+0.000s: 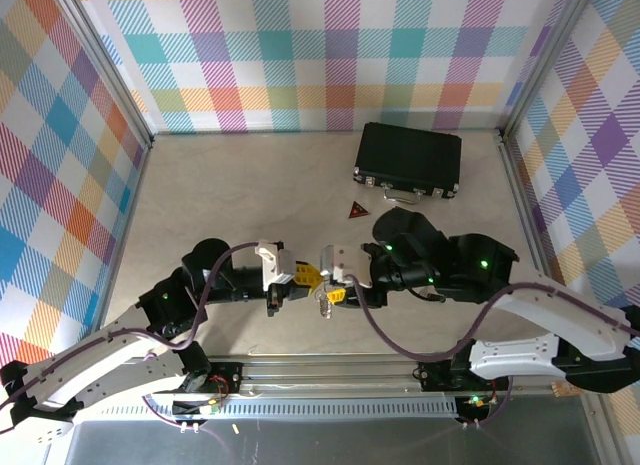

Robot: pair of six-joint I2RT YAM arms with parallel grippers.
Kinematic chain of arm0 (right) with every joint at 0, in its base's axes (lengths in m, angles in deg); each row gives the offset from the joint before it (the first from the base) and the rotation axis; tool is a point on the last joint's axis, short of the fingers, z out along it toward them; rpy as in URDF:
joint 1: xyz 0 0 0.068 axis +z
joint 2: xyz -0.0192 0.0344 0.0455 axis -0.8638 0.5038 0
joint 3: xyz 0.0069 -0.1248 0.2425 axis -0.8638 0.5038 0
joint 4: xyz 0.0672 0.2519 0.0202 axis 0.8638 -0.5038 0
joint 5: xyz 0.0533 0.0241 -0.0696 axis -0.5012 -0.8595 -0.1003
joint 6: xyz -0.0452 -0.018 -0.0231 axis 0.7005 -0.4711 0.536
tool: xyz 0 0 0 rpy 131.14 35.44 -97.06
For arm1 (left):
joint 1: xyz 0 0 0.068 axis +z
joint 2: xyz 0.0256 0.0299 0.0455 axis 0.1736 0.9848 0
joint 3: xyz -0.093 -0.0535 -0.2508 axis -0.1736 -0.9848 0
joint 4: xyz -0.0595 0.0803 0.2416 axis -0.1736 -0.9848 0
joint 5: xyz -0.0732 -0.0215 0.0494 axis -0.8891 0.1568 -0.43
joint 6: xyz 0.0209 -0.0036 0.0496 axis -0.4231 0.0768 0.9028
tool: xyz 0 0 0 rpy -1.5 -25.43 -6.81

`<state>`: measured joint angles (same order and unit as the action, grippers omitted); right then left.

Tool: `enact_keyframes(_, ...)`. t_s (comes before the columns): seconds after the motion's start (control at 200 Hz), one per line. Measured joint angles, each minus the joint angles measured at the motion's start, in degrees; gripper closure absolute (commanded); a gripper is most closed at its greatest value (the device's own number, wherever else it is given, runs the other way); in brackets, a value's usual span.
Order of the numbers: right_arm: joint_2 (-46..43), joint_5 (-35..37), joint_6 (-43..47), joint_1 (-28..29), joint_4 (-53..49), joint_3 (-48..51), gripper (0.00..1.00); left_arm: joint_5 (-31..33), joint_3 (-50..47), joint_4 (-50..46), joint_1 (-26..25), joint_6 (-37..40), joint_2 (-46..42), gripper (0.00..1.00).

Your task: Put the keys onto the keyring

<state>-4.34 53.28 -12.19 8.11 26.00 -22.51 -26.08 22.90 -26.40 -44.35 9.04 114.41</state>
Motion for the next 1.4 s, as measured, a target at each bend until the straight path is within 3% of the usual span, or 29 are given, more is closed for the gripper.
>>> enact_keyframes(0.24, -10.58, -0.11, -5.97, -0.02, 11.17, 9.22, 0.57, -3.65, -4.9, 14.08, 0.0, -5.9, -1.77, 1.0)
enact_keyframes(0.37, -11.98, -1.49, -8.46, -0.24, 15.21, 11.19, 0.64, -5.05, -6.56, 20.13, 0.0, -8.66, -1.75, 1.0)
enact_keyframes(0.59, -11.37, -3.26, -10.4, -0.35, 18.58, 11.87, 0.67, -6.01, -7.32, 26.6, 0.0, -11.28, -1.7, 1.0)
enact_keyframes(1.305, -9.6, -5.77, -11.69, -0.76, 21.2, 11.96, 1.0, -6.62, -7.45, 27.34, 0.0, -11.47, -1.88, 1.0)
enact_keyframes(1.4, -9.51, -5.9, -11.52, -0.79, 20.92, 11.96, 1.0, -7.04, -7.43, 26.4, 0.0, -10.99, -2.01, 1.0)
